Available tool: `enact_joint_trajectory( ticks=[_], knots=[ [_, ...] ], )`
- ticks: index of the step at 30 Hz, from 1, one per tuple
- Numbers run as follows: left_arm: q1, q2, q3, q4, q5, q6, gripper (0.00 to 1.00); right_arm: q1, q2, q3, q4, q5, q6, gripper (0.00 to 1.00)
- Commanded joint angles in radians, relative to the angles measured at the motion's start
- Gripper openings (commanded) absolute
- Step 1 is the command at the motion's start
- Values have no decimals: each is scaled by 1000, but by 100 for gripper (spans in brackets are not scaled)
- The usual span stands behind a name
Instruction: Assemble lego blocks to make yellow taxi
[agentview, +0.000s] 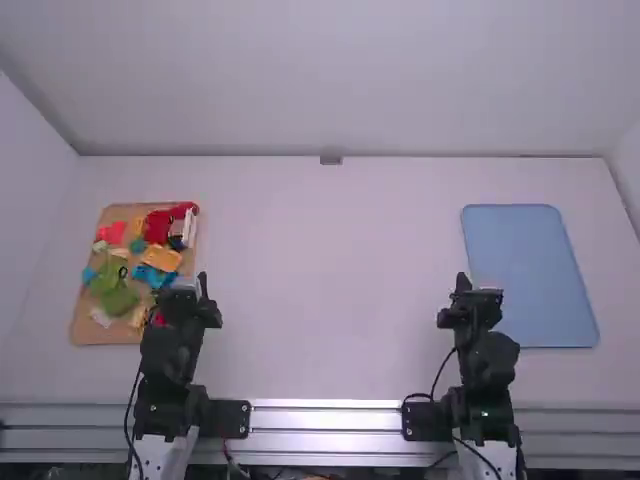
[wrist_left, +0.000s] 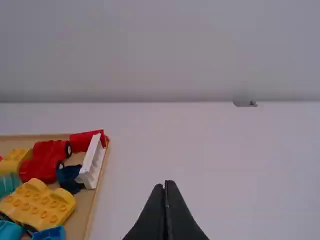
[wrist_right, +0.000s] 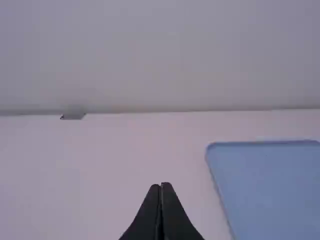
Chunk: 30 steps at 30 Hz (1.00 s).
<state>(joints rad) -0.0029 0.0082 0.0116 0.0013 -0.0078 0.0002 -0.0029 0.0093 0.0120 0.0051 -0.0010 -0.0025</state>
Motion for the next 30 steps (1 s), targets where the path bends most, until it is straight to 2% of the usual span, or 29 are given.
enact_joint_trajectory(
  ticks=[1,15,30],
  knots=[
    [0,0,0,0,0,0,0,0,0,0,0,1,-1,0],
    [-3,63,69,-23,-18,-10,8,3,84,73,-9,-51,-23,5],
    [-11,302,295,-92,-76,-86,31,43,361,318,-38,-174,-103,22]
  ],
)
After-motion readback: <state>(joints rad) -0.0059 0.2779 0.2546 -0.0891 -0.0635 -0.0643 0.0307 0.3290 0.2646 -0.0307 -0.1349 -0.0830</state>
